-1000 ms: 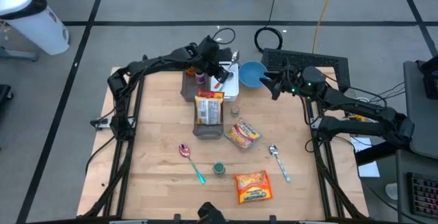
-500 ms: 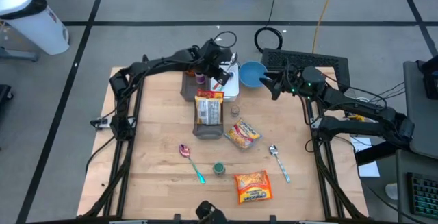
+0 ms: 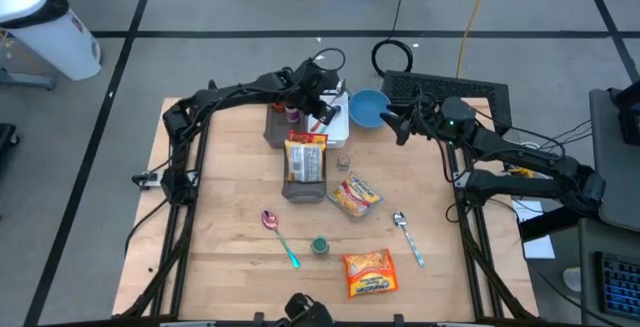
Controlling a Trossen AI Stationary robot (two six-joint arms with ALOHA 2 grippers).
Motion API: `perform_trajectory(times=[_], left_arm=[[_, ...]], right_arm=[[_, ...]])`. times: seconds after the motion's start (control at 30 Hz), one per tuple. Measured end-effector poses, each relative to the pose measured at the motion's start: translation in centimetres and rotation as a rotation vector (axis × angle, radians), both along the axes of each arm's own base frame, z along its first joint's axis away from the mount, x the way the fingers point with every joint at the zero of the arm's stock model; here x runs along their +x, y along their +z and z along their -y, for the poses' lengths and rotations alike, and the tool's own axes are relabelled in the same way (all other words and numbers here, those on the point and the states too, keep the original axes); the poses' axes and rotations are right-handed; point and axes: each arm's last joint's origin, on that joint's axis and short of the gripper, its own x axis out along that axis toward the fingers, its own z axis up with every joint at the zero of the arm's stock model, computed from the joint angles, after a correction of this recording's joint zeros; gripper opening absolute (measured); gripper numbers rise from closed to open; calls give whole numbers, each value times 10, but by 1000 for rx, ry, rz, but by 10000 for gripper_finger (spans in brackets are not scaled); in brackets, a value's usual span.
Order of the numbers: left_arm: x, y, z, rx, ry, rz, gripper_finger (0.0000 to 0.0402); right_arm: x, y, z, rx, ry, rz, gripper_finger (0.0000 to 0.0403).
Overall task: Pick & Place Food Item
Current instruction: Put the orange spoon into the white bin
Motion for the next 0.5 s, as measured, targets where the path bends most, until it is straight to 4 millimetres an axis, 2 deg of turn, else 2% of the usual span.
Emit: perform_trajectory(times=[0.17,0.27,0.33,0.5], left_arm=[[0,-7,-1,-24,-4,-23,5],[4,-19,-2,-72,-8,-42,5],[9,-23,-1,-98,-26,-75,5],[27,-20,-4,-67,-77,-136,5]], right_arm=[[0,-1,0,0,0,-9,212],[0,-1,0,0,-4,-13,212],[0,-2,1,2,-6,-15,212],[-1,-3,2,11,-13,-24,212]])
